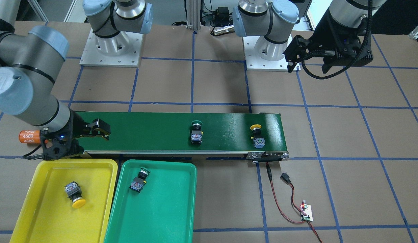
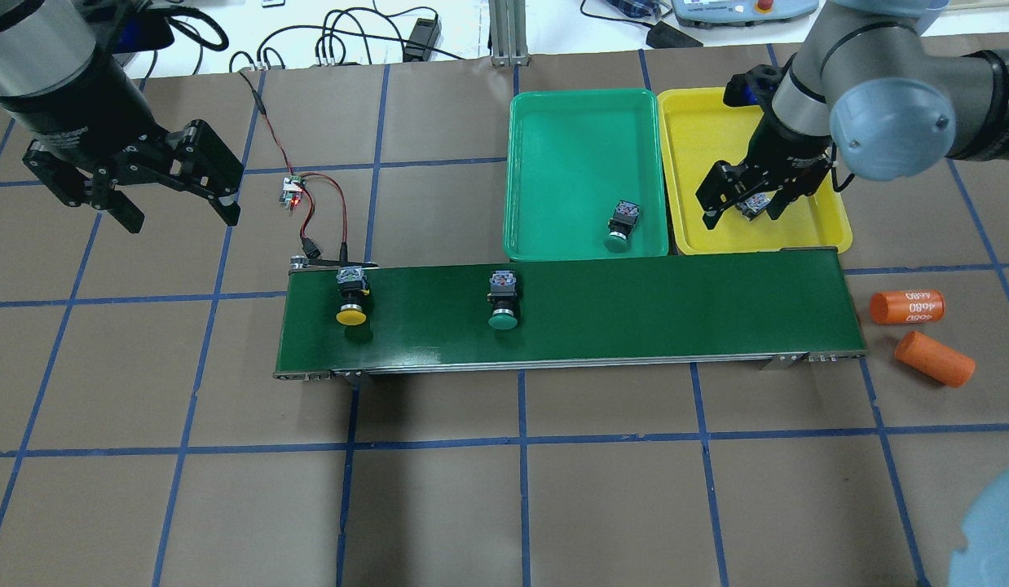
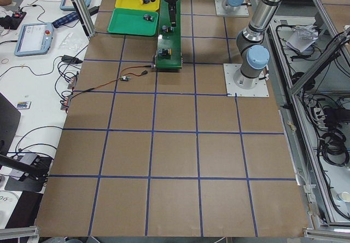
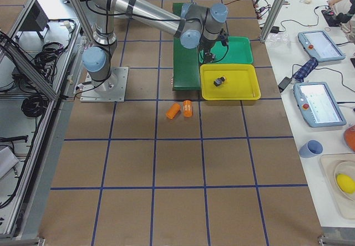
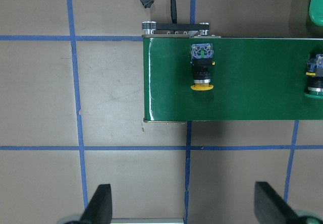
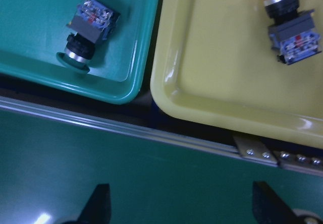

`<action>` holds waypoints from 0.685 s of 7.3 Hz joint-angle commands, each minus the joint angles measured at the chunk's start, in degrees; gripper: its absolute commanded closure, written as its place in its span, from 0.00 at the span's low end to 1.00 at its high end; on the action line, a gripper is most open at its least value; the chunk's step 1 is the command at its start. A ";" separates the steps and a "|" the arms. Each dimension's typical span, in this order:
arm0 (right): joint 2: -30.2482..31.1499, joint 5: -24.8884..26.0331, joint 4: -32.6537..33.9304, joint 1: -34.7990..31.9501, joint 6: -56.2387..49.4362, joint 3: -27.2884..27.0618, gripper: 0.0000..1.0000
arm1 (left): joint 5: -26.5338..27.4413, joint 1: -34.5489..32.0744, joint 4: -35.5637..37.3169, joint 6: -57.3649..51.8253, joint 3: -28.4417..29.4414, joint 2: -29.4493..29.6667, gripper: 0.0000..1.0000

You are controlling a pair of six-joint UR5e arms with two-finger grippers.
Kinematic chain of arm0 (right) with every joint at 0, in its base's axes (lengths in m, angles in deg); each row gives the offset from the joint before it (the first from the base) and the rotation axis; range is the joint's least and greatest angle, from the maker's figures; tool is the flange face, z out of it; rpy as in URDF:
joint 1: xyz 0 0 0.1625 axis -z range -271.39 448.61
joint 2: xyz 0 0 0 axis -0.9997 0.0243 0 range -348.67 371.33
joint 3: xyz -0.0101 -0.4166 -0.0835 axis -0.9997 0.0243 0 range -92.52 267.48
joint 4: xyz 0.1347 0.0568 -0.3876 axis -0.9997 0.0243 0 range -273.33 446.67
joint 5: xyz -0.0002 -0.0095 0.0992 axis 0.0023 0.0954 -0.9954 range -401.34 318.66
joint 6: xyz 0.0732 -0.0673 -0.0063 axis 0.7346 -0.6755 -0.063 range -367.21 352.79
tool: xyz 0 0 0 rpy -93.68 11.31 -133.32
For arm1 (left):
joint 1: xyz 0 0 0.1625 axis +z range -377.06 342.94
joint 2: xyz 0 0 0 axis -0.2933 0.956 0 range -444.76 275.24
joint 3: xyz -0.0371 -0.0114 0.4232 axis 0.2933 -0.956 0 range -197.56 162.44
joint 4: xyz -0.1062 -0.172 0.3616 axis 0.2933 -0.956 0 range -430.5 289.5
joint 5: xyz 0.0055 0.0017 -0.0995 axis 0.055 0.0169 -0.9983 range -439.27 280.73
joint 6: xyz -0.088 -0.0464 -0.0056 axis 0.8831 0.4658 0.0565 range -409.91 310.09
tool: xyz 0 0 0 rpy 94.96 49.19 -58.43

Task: Sort buttons by color to trays
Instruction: 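Open the right gripper in the yellow tray while the left gripper withdraws upward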

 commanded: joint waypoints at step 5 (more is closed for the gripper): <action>3.41 -0.16 6.79 -1.62 1.97 -9.44 0.00 | 0.99 -1.14 2.53 -0.31 -5.68 -0.45 0.00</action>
